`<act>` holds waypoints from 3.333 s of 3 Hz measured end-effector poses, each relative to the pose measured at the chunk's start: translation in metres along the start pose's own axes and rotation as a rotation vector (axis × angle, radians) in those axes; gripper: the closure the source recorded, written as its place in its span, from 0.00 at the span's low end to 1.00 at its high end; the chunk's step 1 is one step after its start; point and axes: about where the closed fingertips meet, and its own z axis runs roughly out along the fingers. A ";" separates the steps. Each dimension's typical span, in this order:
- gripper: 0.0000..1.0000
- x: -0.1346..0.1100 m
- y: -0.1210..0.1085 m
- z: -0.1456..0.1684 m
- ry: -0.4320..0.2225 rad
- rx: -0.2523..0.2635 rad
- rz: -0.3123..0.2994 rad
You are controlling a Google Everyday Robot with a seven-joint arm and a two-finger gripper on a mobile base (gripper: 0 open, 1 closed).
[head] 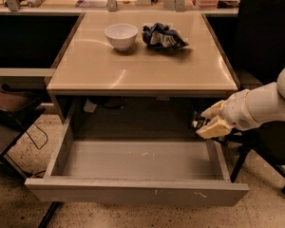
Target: Place rxbar chocolate into top drawer
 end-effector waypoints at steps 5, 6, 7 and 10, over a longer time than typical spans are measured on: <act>1.00 0.085 -0.065 0.127 0.147 0.211 -0.032; 1.00 0.083 -0.063 0.128 0.147 0.211 -0.032; 0.81 0.083 -0.063 0.128 0.147 0.211 -0.032; 0.11 0.083 -0.063 0.128 0.147 0.211 -0.032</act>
Offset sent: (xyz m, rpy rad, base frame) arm 0.1072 -0.0190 -0.1319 -0.2129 -0.2271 -0.1503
